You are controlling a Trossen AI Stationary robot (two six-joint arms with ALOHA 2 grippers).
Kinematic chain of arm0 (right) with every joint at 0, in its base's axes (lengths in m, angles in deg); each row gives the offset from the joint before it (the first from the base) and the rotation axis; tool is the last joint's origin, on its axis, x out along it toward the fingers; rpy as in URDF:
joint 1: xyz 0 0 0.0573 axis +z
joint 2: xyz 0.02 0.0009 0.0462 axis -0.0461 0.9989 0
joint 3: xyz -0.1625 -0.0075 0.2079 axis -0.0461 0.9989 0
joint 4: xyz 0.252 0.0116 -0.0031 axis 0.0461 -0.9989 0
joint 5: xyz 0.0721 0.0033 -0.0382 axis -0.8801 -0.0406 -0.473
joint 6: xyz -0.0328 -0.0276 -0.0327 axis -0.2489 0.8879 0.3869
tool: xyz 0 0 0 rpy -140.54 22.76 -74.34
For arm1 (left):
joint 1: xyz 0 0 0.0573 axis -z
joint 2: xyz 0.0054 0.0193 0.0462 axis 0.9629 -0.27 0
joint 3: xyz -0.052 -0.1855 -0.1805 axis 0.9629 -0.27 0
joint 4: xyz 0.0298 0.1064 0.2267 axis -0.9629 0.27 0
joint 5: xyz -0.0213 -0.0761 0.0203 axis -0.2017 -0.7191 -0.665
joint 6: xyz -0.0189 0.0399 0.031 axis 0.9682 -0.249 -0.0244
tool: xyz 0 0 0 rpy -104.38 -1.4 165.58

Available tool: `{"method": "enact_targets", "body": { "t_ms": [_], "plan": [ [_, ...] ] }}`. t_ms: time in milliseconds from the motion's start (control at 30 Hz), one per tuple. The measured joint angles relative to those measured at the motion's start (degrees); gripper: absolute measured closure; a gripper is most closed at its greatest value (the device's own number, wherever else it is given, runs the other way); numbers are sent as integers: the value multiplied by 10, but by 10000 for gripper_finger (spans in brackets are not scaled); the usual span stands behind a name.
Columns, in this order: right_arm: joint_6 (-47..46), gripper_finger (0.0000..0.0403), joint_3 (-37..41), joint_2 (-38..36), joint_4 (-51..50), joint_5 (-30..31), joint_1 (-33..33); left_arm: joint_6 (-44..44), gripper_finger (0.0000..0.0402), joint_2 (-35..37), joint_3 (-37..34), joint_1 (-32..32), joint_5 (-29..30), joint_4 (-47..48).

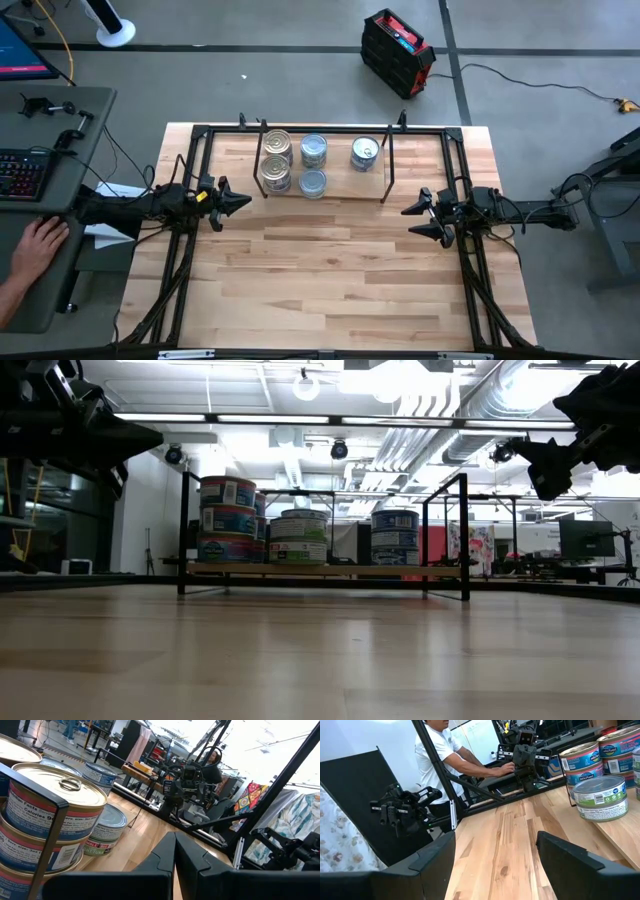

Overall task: Stack canned seafood by type on shelf
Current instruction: Return to Home Position

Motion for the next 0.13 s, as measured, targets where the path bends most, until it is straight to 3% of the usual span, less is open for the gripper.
{"method": "enact_targets", "body": {
  "t_ms": [133],
  "plan": [
    [0,134,0,0,0,0,0,0,401,0,0,0,0,0]
  ]
}}
